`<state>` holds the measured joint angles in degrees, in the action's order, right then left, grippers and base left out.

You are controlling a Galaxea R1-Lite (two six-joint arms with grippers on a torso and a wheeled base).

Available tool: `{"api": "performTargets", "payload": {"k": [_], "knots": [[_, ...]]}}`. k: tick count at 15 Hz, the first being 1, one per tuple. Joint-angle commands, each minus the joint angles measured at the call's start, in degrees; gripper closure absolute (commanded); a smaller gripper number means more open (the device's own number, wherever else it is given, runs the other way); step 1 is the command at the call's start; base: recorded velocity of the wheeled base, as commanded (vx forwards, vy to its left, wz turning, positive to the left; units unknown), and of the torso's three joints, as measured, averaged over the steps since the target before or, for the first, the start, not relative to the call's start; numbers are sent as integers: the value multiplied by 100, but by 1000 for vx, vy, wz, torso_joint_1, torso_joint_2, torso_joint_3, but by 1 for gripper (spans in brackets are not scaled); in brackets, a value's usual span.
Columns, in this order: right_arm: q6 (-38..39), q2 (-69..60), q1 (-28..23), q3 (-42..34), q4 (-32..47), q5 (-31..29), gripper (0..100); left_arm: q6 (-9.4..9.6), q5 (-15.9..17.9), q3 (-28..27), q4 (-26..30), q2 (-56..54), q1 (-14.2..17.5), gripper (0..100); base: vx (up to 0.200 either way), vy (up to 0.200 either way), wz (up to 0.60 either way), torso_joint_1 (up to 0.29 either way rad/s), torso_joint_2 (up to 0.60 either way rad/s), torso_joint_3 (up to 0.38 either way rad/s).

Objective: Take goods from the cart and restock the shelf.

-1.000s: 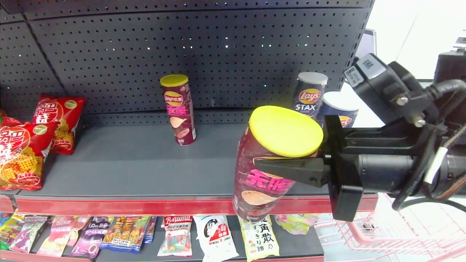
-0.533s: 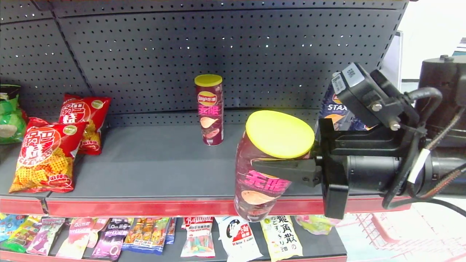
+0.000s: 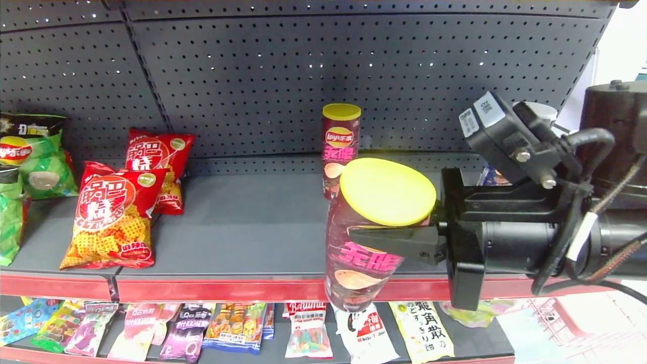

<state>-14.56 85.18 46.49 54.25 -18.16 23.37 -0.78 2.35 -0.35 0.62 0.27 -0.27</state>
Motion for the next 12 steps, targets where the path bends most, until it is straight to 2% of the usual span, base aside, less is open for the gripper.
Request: {"api": "performTargets", "payload": {"k": [1,4,10,12], "knots": [[-3,-36,-18,33,-38,-8,100,-1,2,0,-1,0,0,0,0,0,0,0,0,0],[5,-106,-273,-11,-126,-157,100,-1,2,0,-1,0,0,0,0,0,0,0,0,0],[14,-221,-308,-213,-126,-157,100,-1,2,0,-1,0,0,0,0,0,0,0,0,0],[111,-432,-483,-310,-126,-254,100,-1,2,0,-1,0,0,0,200,0,0,2,5,0]]}}
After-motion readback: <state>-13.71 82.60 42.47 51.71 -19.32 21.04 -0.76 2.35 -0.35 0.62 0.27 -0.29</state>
